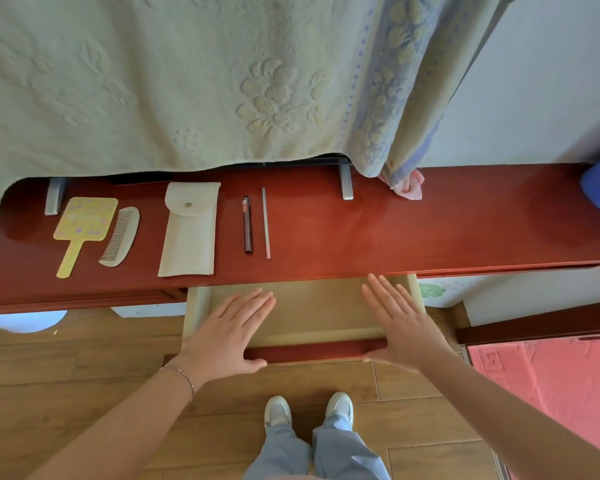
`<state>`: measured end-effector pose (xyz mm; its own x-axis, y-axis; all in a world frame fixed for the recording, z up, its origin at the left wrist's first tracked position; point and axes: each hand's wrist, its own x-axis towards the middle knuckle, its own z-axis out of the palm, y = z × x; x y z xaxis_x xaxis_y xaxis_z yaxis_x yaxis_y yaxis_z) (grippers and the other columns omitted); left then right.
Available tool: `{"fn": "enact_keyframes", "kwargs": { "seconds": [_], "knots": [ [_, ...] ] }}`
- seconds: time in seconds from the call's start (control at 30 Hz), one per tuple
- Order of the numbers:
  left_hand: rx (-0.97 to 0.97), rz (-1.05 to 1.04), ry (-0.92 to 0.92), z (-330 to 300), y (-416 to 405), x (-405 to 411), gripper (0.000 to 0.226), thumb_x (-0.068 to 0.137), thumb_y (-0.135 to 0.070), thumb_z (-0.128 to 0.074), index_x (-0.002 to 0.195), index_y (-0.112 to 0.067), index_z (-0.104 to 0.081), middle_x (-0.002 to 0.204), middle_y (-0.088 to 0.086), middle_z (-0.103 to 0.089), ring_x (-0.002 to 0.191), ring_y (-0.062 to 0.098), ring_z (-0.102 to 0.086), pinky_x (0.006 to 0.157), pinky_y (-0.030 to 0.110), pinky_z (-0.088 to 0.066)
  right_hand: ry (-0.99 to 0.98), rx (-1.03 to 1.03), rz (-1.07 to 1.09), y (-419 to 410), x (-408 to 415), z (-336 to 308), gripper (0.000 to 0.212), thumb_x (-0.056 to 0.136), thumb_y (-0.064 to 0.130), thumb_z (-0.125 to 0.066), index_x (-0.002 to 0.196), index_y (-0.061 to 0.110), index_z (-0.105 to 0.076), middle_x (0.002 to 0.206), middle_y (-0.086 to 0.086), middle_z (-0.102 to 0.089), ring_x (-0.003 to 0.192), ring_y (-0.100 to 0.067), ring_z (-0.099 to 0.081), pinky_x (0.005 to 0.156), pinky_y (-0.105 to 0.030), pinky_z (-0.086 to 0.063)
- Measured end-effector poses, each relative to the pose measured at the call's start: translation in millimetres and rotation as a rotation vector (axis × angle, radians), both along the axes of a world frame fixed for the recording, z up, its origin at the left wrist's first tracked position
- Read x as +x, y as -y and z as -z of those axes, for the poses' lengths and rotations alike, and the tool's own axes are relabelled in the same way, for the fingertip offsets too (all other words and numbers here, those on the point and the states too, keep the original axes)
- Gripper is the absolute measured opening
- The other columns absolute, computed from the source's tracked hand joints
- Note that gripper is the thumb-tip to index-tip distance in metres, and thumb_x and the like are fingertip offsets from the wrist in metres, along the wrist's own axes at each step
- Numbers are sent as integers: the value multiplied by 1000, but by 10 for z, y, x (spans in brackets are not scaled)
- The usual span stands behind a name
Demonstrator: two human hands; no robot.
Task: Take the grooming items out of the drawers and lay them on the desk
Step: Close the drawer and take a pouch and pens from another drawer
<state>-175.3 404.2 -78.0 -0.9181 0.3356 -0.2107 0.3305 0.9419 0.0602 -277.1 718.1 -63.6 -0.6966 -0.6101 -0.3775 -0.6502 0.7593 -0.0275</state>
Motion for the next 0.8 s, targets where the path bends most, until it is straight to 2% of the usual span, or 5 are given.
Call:
{"fn": "enact_keyframes", "kwargs": {
  "seconds": [0.1,0.27,0.47,0.57,0.8],
  "knots": [
    [-25,-52,-95,-14,44,-106,103,66,-57,-67,144,-8,-21,148,9,-33,138,22,-22,111,40,-18,-82,-23,69,109,-148,-19,122,56,72,-67,147,9,-15,156,-8,-17,143,-21,-10,118,-39,-5],
    [-65,-132,-207,-42,81,-319,90,63,-42,-77,136,-5,-40,138,11,-48,128,24,-44,102,43,-38,-135,-61,87,266,-396,-12,109,75,60,-61,148,9,0,158,-6,3,145,-18,3,115,-33,5],
    [-61,-167,-290,45,96,-474,60,66,-15,-76,122,-7,-55,124,8,-58,113,23,-56,87,40,-45,-170,-113,156,411,-580,12,98,76,44,-70,147,5,-15,157,-10,-14,145,-22,-13,114,-30,-4],
    [-55,-154,-325,63,129,-539,57,63,1,-74,116,-9,-54,118,7,-60,107,24,-58,81,39,-46,-195,-124,179,497,-661,30,91,79,36,-70,147,5,-17,156,-11,-15,144,-23,-14,115,-32,-6],
    [-22,-148,-317,80,118,-570,51,66,-8,-74,113,-10,-56,114,7,-60,104,23,-57,80,38,-45,-207,-119,189,556,-637,107,81,86,30,-61,147,5,-13,157,-12,-13,145,-24,-12,115,-32,-2]
  ]
}}
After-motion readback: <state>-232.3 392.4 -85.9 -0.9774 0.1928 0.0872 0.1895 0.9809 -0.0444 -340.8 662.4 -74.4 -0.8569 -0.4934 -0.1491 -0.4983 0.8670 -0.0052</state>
